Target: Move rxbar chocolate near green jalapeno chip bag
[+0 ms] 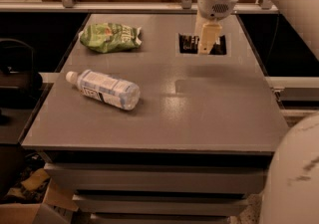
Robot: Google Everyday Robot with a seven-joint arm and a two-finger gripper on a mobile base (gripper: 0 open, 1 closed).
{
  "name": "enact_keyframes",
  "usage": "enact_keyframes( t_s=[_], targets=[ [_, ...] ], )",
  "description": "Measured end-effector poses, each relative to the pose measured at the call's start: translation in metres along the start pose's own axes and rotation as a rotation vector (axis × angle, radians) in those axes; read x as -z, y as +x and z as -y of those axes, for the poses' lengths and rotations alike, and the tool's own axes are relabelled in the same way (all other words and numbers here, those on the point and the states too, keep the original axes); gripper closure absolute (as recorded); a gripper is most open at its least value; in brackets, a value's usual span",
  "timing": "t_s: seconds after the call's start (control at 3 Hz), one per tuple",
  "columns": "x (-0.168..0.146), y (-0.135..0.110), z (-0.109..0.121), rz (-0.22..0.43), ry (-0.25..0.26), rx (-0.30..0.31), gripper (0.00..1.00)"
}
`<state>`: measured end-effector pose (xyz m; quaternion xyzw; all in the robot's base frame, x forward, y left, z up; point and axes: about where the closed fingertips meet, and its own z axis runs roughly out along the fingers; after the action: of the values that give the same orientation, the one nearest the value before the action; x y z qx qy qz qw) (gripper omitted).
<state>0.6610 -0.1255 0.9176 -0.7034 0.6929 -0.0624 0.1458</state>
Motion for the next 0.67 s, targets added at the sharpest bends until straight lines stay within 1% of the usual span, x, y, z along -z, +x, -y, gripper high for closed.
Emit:
enact_keyframes(
  t_s=[0.33,0.67],
  targets=[
    [0.004,-0.038,0.013,0.022,0.025,0.103,1.00],
    [-0.006,-0.082,0.023,0.054,0.018,0.203,1.00]
  ],
)
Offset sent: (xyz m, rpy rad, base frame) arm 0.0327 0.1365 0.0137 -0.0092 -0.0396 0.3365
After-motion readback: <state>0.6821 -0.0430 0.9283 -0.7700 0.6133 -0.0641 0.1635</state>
